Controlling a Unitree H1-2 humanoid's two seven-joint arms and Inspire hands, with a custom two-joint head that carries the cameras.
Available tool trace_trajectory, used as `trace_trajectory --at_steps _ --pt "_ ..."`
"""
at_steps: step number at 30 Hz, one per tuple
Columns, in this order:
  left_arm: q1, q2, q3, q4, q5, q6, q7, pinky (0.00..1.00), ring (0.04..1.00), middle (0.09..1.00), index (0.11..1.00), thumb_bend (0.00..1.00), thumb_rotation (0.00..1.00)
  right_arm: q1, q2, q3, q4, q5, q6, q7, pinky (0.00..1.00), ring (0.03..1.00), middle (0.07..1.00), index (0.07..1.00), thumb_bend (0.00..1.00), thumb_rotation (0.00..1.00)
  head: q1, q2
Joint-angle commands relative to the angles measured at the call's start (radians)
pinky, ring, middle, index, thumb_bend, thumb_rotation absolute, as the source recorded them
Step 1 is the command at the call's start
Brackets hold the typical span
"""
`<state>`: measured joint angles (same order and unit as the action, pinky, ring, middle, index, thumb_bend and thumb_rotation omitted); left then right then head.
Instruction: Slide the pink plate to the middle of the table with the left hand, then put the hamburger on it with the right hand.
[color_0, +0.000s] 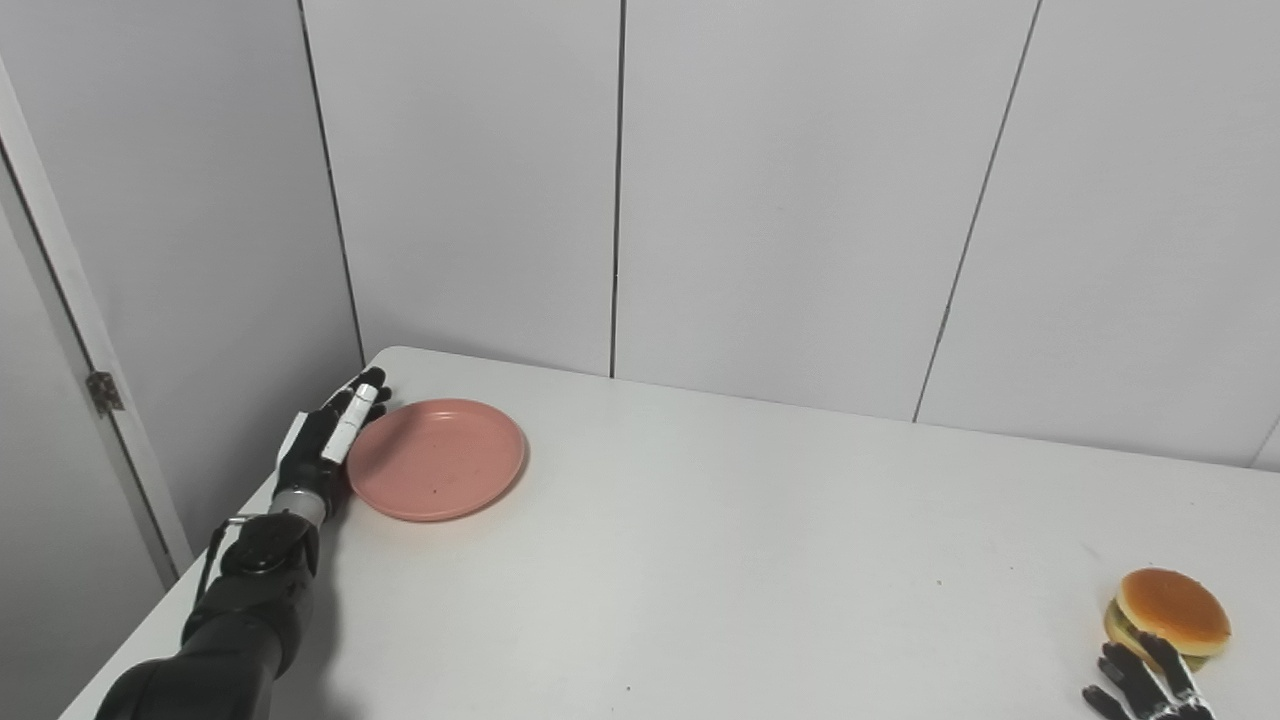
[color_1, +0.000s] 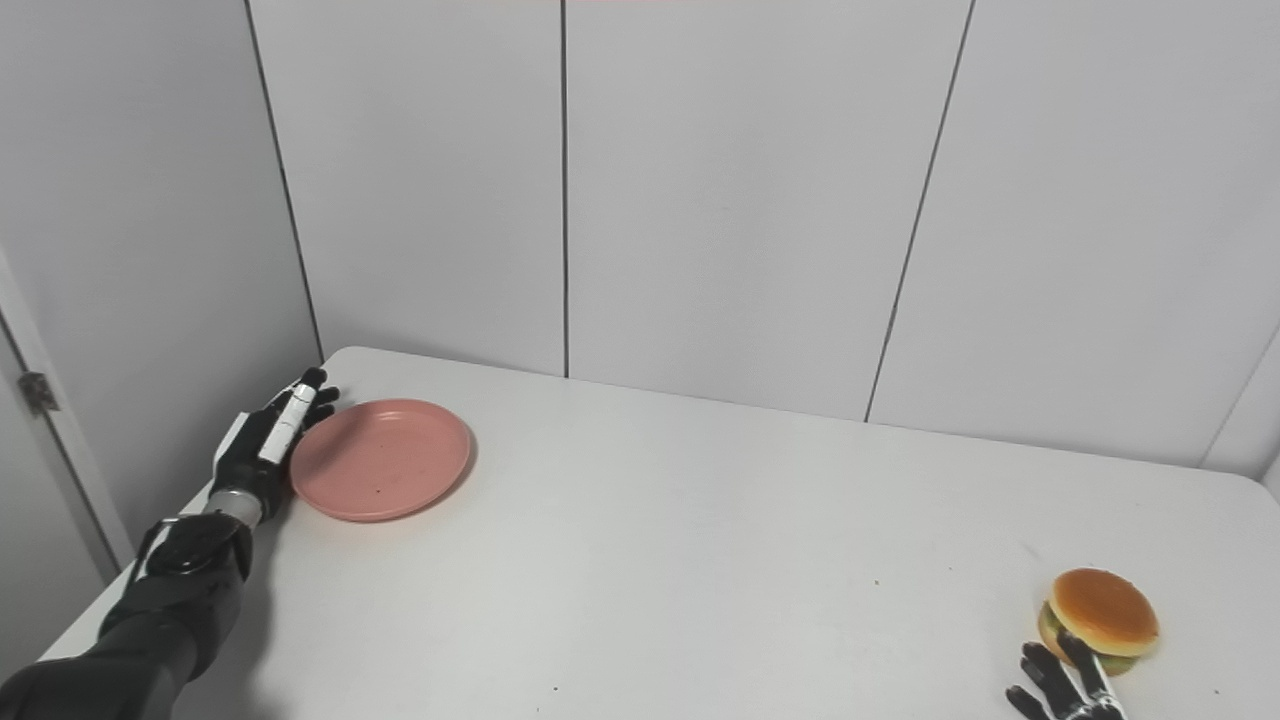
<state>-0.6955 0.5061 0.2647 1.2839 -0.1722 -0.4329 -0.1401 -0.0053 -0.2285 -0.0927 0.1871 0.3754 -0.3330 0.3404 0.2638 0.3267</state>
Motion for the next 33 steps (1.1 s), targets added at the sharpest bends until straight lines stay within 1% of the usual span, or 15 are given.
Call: trace_trajectory --at_steps 1,6,8,10,13,15,21,24,29,33 --pt "-0.065 0.015 -0.002 -0.022 0.000 -0.037 -0.007 0.84 0.885 0.868 0.856 0.96 0.82 -0.032 0.001 0.027 0.153 -0.056 0.092 -0.017 0.87 0.920 0.876 0.934 1.00 0.83 -0.004 0.002" --pt "-0.065 -0.001 -0.007 -0.030 0.004 -0.037 -0.008 0.80 0.878 0.865 0.861 0.89 0.84 -0.032 0.004 0.028 0.155 -0.058 0.089 -0.018 0.87 0.919 0.871 0.934 1.00 0.83 -0.009 0.005" --pt "-0.065 -0.011 -0.016 -0.036 0.009 -0.037 -0.019 0.80 0.885 0.878 0.866 0.88 0.85 -0.032 0.005 0.030 0.152 -0.057 0.092 -0.018 0.87 0.917 0.872 0.931 1.00 0.83 -0.013 0.006" --pt "-0.063 -0.019 -0.027 -0.041 0.016 -0.037 -0.027 0.80 0.887 0.877 0.860 0.90 0.84 -0.030 0.007 0.032 0.147 -0.059 0.097 -0.020 0.87 0.919 0.878 0.930 1.00 0.83 -0.016 0.007" --pt "-0.057 -0.029 -0.038 -0.051 0.017 -0.036 -0.051 0.81 0.902 0.895 0.879 0.94 0.85 -0.028 0.009 0.034 0.143 -0.068 0.094 -0.026 0.86 0.918 0.877 0.927 1.00 0.84 -0.020 0.008" --pt "-0.058 -0.038 -0.041 -0.048 0.016 -0.036 -0.053 0.81 0.895 0.890 0.881 0.96 0.83 -0.028 0.009 0.035 0.141 -0.071 0.097 -0.027 0.86 0.921 0.882 0.929 1.00 0.84 -0.022 0.010" --pt "-0.054 -0.076 -0.044 -0.052 0.011 -0.037 -0.050 0.82 0.885 0.875 0.872 0.93 0.82 -0.028 0.012 0.037 0.136 -0.073 0.107 -0.034 0.85 0.917 0.880 0.926 1.00 0.83 -0.028 0.013" --pt "-0.049 -0.092 -0.053 -0.061 0.018 -0.037 -0.043 0.82 0.880 0.874 0.868 0.89 0.84 -0.028 0.013 0.038 0.136 -0.073 0.106 -0.033 0.86 0.920 0.883 0.930 1.00 0.84 -0.031 0.015" --pt "-0.041 -0.113 -0.058 -0.074 0.010 -0.037 -0.054 0.81 0.881 0.872 0.869 0.91 0.83 -0.031 0.015 0.039 0.142 -0.080 0.099 -0.035 0.84 0.909 0.871 0.924 1.00 0.84 -0.035 0.018" --pt "-0.037 -0.123 -0.067 -0.079 0.013 -0.037 -0.062 0.83 0.893 0.882 0.883 0.91 0.84 -0.032 0.017 0.039 0.144 -0.083 0.098 -0.037 0.83 0.904 0.864 0.917 1.00 0.83 -0.038 0.021"
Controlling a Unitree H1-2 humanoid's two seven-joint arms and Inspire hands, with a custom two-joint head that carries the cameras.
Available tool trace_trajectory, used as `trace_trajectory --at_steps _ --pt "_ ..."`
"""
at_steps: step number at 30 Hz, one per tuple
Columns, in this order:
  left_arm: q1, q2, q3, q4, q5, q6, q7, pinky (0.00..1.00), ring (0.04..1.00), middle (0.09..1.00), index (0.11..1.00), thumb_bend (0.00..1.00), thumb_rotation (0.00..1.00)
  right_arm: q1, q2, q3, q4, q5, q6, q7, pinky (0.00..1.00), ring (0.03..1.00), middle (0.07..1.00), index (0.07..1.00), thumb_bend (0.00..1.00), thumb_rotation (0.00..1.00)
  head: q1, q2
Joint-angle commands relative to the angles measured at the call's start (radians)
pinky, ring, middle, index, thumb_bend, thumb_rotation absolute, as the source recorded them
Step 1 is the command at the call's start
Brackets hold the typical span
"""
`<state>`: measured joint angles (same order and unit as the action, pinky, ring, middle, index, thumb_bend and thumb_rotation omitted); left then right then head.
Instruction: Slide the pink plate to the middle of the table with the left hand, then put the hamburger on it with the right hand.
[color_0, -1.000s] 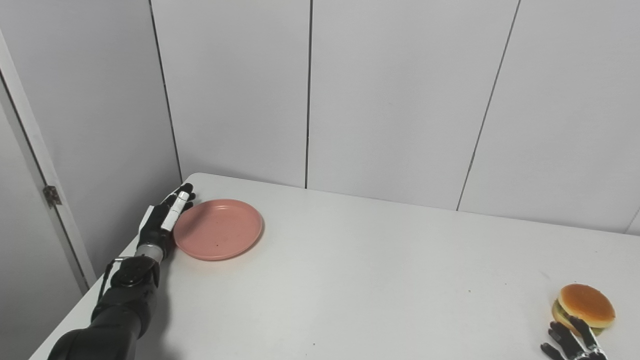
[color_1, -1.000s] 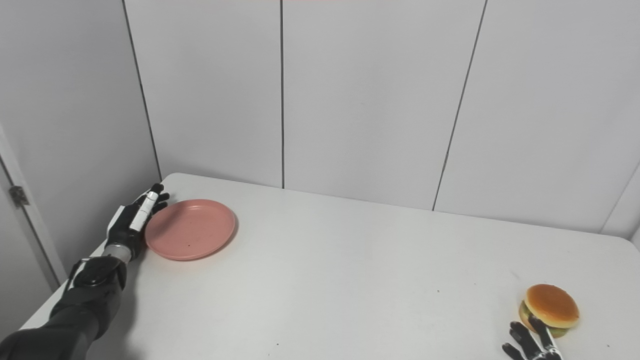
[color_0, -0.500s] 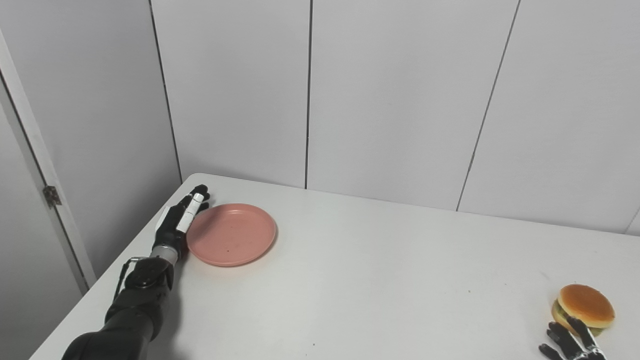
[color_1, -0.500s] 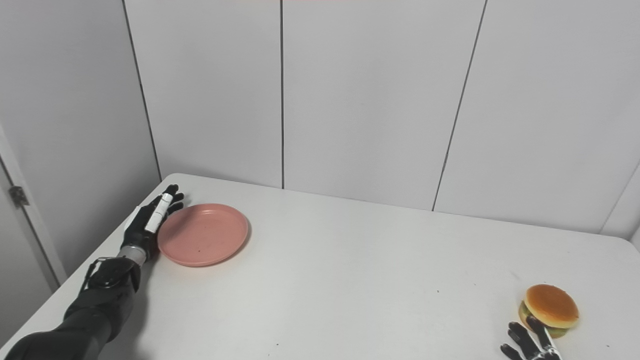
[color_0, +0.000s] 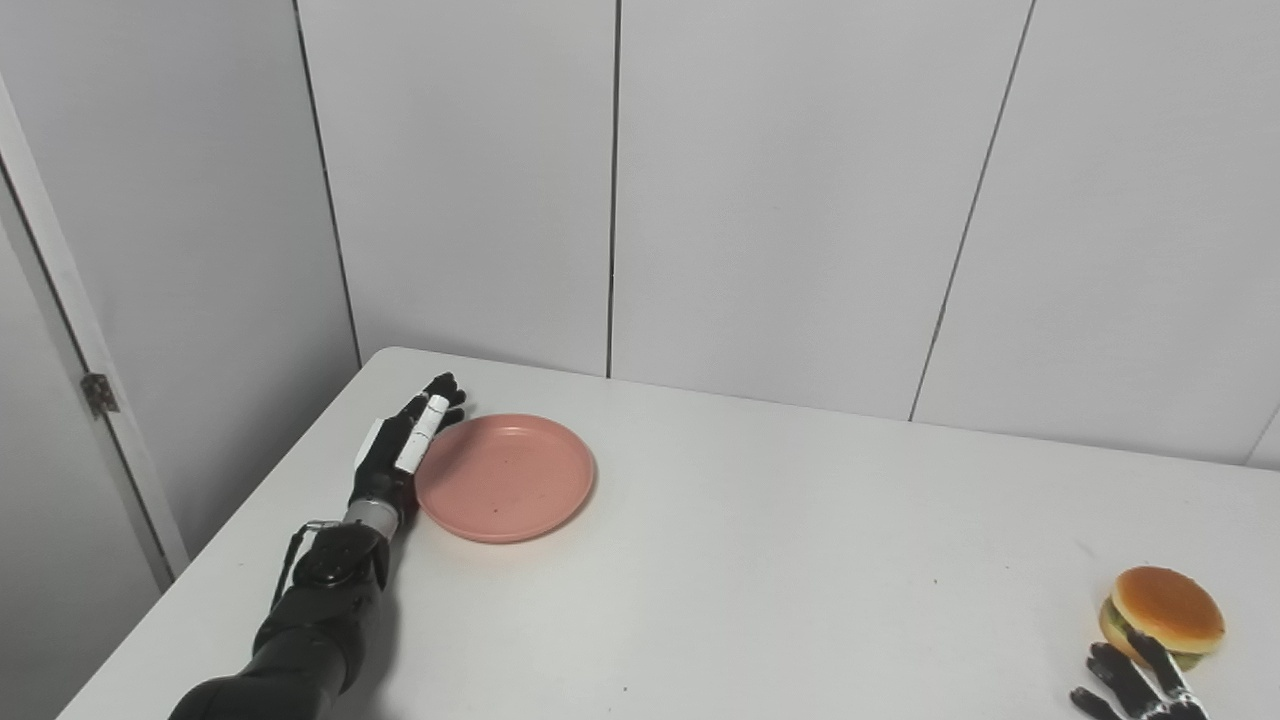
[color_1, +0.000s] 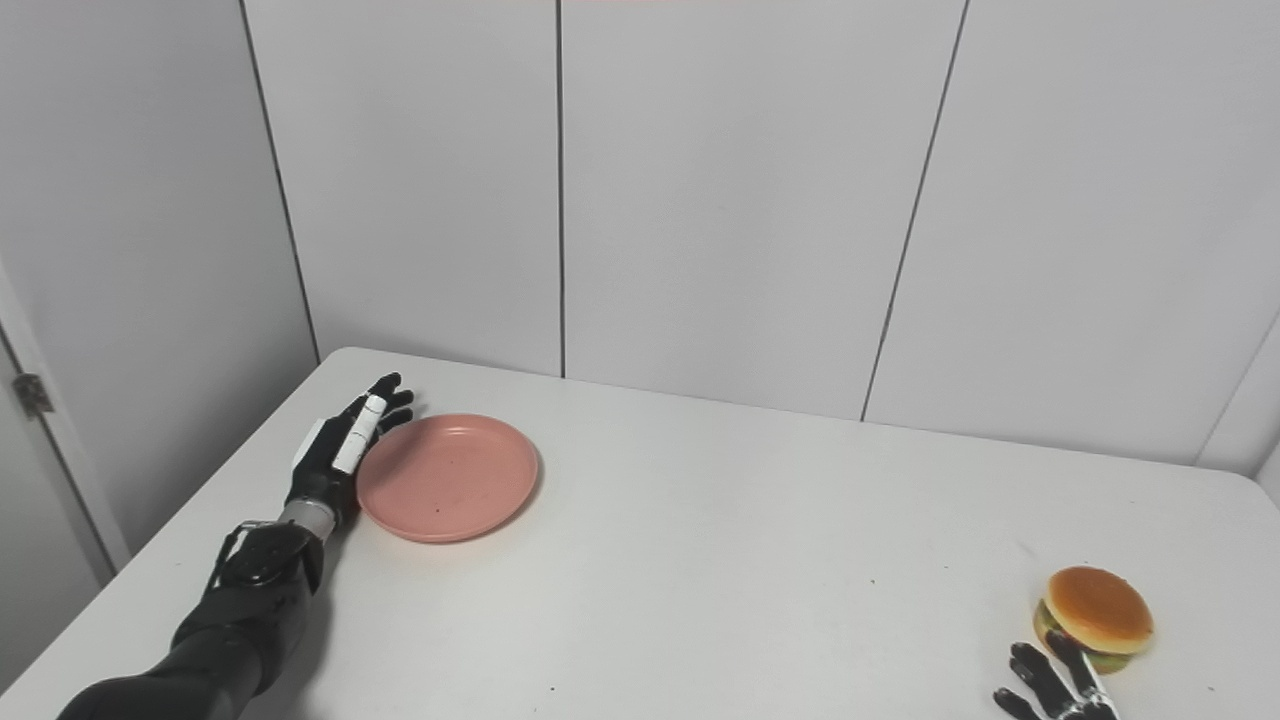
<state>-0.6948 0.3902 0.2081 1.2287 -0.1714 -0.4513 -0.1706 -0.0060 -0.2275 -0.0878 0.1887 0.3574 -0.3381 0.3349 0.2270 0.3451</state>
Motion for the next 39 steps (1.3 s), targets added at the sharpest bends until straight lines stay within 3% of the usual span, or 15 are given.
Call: trace_trajectory --at_steps 1,13,22,30,39 --pt "-0.037 -0.009 -0.012 -0.025 0.011 -0.018 -0.035 0.84 0.893 0.882 0.883 0.91 0.84 -0.031 0.016 0.034 0.142 -0.064 0.104 -0.031 0.83 0.904 0.864 0.917 1.00 0.83 -0.003 0.003" --pt "-0.016 -0.034 -0.021 -0.064 0.000 -0.018 -0.059 0.82 0.889 0.884 0.877 0.93 0.81 -0.027 0.019 0.042 0.133 -0.077 0.096 -0.030 0.82 0.903 0.856 0.911 1.00 0.84 -0.038 0.020" --pt "-0.008 -0.064 -0.019 -0.102 -0.011 -0.018 -0.095 0.81 0.871 0.866 0.875 0.97 0.80 -0.011 0.029 0.055 0.084 -0.105 0.109 -0.051 0.79 0.893 0.858 0.899 1.00 0.84 -0.106 0.052" --pt "0.013 -0.098 -0.025 -0.168 -0.022 -0.011 -0.100 0.85 0.895 0.877 0.883 0.90 0.83 0.019 0.036 0.079 -0.024 -0.119 0.163 -0.083 0.86 0.918 0.877 0.921 0.96 0.82 -0.163 0.090" --pt "0.050 -0.123 -0.051 -0.280 0.010 0.049 -0.053 0.83 0.890 0.866 0.873 0.95 0.89 0.053 0.059 0.115 -0.171 -0.156 0.265 -0.144 0.88 0.927 0.888 0.940 0.86 0.81 -0.270 0.145"
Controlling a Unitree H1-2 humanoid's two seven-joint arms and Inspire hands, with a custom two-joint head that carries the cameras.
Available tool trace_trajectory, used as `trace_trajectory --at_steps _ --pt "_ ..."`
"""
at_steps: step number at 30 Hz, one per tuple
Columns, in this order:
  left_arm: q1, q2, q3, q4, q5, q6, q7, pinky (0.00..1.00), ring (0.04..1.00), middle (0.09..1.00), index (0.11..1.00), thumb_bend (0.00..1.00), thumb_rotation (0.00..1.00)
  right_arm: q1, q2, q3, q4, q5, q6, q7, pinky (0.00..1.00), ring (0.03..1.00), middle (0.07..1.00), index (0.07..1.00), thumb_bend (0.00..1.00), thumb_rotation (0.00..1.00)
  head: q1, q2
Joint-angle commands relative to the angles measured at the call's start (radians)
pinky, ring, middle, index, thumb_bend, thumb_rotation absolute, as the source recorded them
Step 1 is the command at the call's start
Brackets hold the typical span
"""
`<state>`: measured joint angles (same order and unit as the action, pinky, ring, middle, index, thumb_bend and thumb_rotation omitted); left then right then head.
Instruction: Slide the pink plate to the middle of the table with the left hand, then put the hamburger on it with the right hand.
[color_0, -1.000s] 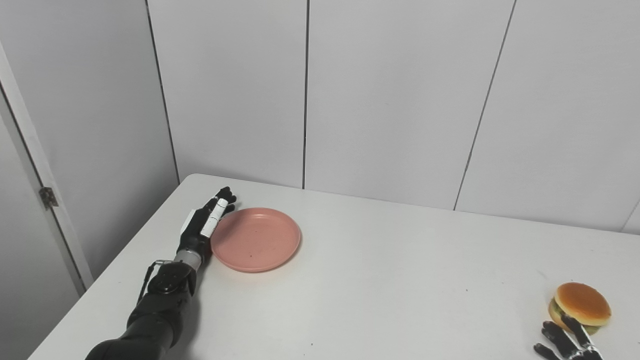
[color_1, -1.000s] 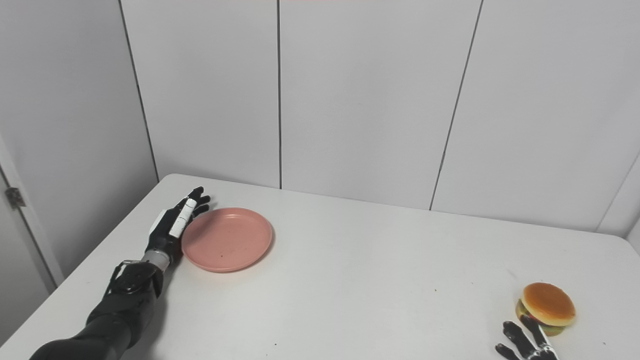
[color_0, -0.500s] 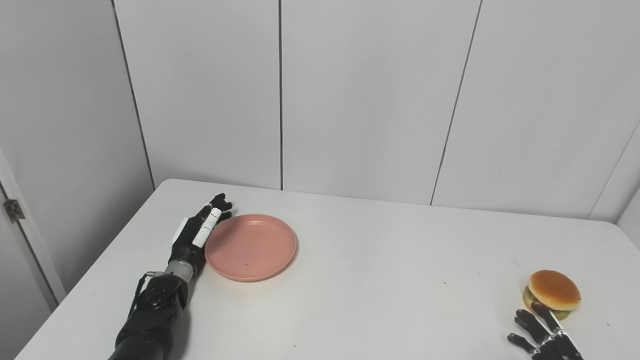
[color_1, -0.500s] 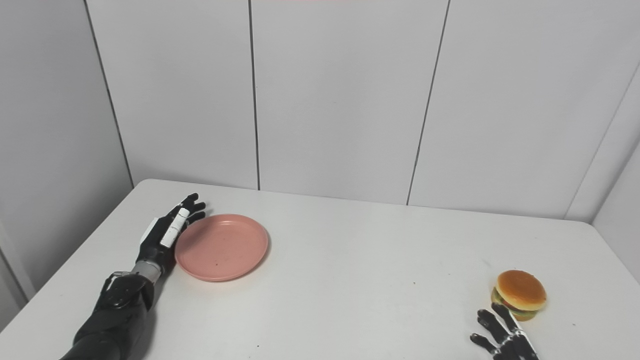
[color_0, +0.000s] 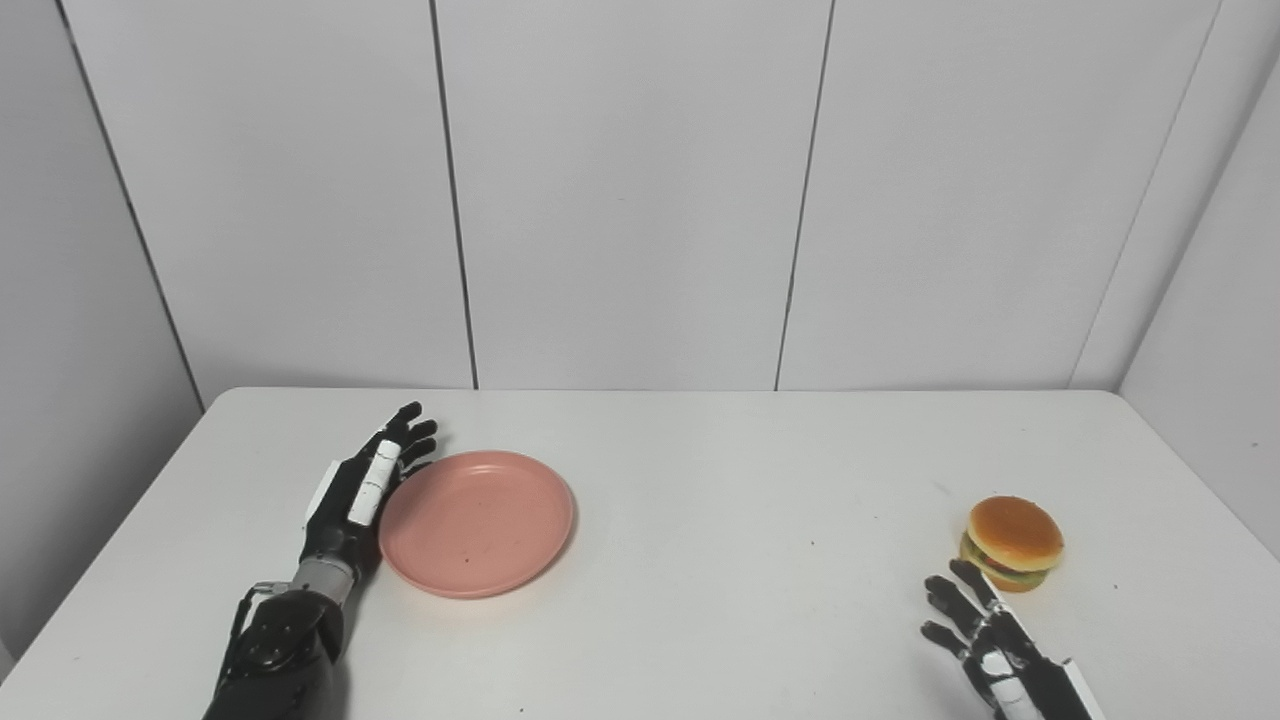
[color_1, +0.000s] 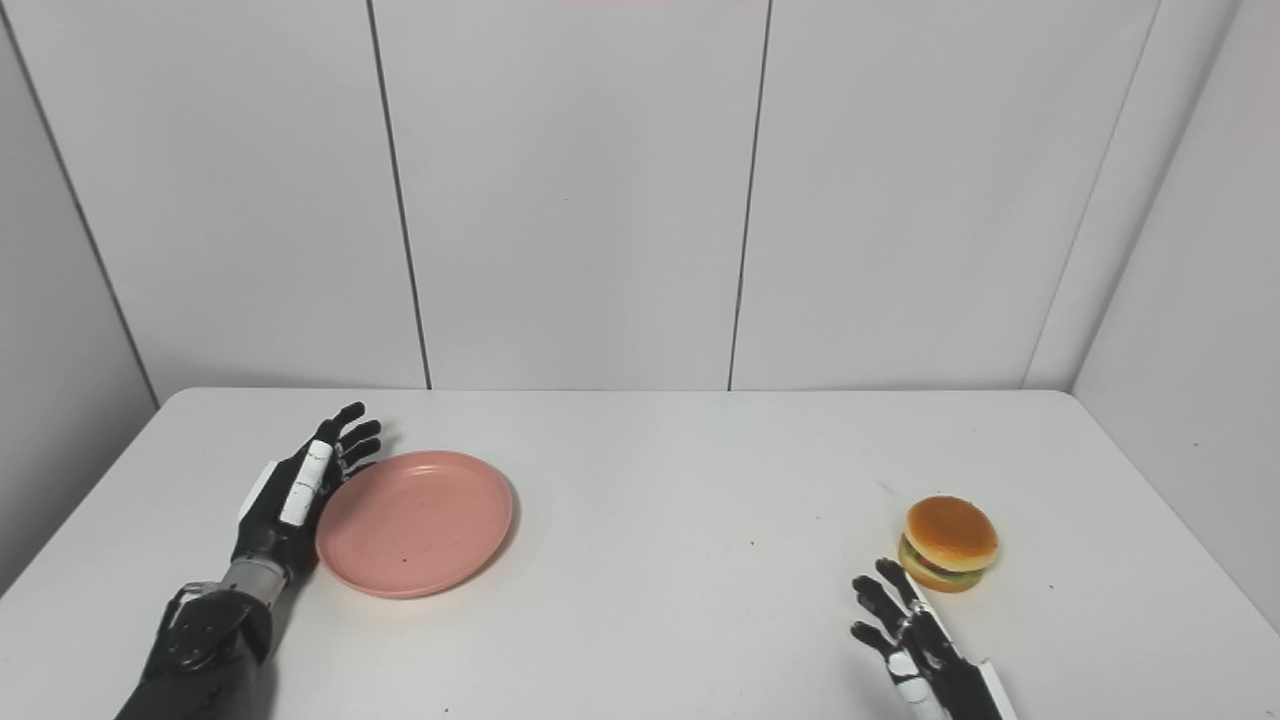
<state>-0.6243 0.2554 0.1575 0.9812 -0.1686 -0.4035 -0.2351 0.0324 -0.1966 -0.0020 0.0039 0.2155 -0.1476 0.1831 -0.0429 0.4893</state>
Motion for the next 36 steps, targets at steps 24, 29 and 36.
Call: trace_trajectory --at_steps 24,29,36 --pt "0.048 -0.100 -0.047 -0.187 0.019 0.131 0.085 0.91 0.898 0.872 0.861 1.00 0.86 0.010 0.063 0.057 -0.049 -0.073 0.136 -0.012 0.89 0.914 0.887 0.946 0.80 0.80 -0.100 0.042" --pt "0.070 -0.127 -0.058 -0.252 0.031 0.180 0.100 0.93 0.894 0.859 0.863 1.00 0.88 0.009 0.063 0.059 -0.052 -0.077 0.138 -0.011 0.89 0.915 0.888 0.953 0.80 0.80 -0.110 0.052" --pt "0.076 -0.154 -0.068 -0.294 0.021 0.213 0.104 0.99 0.911 0.869 0.863 1.00 0.88 0.005 0.074 0.058 -0.053 -0.076 0.140 -0.017 0.87 0.907 0.874 0.938 0.80 0.78 -0.125 0.056"
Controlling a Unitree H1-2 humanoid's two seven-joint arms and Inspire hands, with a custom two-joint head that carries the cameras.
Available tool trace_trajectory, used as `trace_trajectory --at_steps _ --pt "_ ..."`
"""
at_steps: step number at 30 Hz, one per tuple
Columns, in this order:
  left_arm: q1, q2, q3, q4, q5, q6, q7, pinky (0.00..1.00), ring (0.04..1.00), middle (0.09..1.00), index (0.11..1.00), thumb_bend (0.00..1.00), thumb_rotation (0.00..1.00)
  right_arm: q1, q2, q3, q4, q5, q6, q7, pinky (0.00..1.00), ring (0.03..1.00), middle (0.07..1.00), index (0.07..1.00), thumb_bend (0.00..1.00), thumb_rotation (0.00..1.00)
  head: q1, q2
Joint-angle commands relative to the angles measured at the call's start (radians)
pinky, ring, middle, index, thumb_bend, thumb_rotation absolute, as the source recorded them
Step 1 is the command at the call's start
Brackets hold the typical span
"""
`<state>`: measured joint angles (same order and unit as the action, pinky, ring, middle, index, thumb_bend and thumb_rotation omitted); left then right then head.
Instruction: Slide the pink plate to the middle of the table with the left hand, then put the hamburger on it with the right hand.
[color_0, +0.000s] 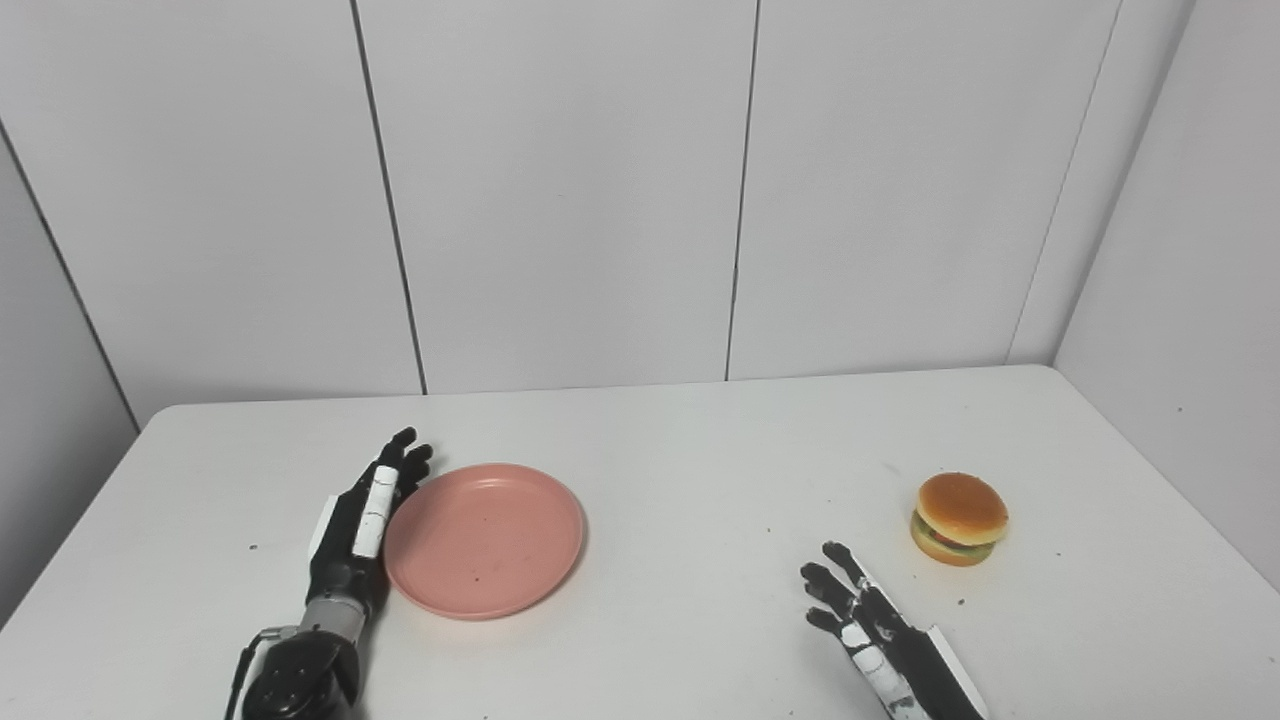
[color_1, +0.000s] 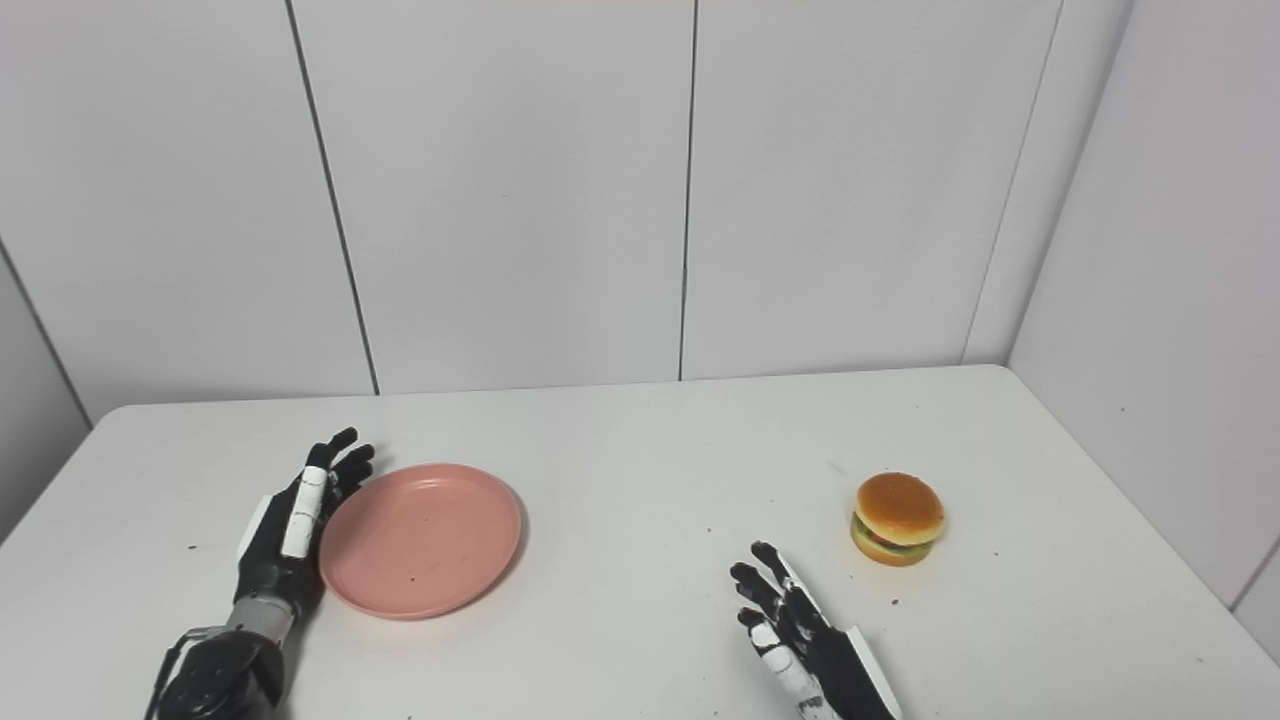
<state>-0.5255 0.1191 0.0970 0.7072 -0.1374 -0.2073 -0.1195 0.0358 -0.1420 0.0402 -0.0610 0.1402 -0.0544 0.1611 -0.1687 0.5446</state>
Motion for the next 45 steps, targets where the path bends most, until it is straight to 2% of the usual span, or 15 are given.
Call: trace_trajectory --at_steps 1,7,13,17,27,33,36,40,45 --pt "-0.021 -0.023 -0.008 -0.034 -0.013 0.025 -0.011 0.99 0.914 0.869 0.862 1.00 0.87 0.001 0.021 0.017 0.012 -0.003 0.047 0.004 0.87 0.906 0.872 0.937 0.79 0.78 -0.008 0.002" --pt "0.000 -0.044 -0.021 -0.087 -0.006 0.058 -0.003 0.97 0.907 0.857 0.854 0.98 0.87 0.001 0.027 0.023 0.003 -0.017 0.055 -0.001 0.86 0.903 0.873 0.938 0.80 0.79 -0.020 0.006" --pt "0.017 -0.075 -0.034 -0.102 0.015 0.017 0.017 0.92 0.901 0.858 0.905 0.99 0.86 0.001 0.031 0.027 0.001 -0.029 0.055 -0.007 0.86 0.903 0.876 0.940 0.80 0.80 -0.038 0.008" --pt "0.022 -0.094 -0.038 -0.121 0.014 0.018 0.021 0.94 0.905 0.857 0.911 0.98 0.86 -0.001 0.038 0.029 0.002 -0.038 0.057 -0.013 0.86 0.904 0.879 0.934 0.81 0.79 -0.053 0.009" --pt "0.027 -0.097 -0.048 -0.134 0.006 0.043 0.002 0.94 0.907 0.854 0.907 0.99 0.86 -0.004 0.063 0.031 0.007 -0.066 0.051 -0.027 0.85 0.907 0.872 0.928 0.83 0.79 -0.100 0.012" --pt "0.015 -0.096 -0.047 -0.090 0.000 0.025 -0.012 0.96 0.908 0.858 0.906 1.00 0.86 0.005 0.083 0.019 0.012 -0.088 0.013 -0.059 0.81 0.883 0.849 0.904 0.83 0.77 -0.127 0.007" --pt "0.007 -0.092 -0.043 -0.063 -0.002 0.018 -0.021 0.96 0.910 0.861 0.900 1.00 0.85 0.008 0.097 0.009 0.023 -0.103 -0.043 -0.085 0.77 0.855 0.844 0.902 0.82 0.76 -0.146 -0.001" --pt "-0.002 -0.086 -0.036 -0.029 -0.008 0.001 -0.033 0.99 0.916 0.860 0.910 1.00 0.85 0.010 0.088 0.013 -0.007 -0.172 -0.084 -0.110 0.75 0.849 0.855 0.897 0.77 0.79 -0.166 -0.010" --pt "-0.016 -0.076 -0.027 0.011 -0.023 -0.016 -0.063 1.00 0.927 0.867 0.926 0.99 0.85 0.002 0.063 0.019 -0.077 -0.270 -0.123 -0.130 0.75 0.855 0.868 0.890 0.79 0.81 -0.175 -0.020"
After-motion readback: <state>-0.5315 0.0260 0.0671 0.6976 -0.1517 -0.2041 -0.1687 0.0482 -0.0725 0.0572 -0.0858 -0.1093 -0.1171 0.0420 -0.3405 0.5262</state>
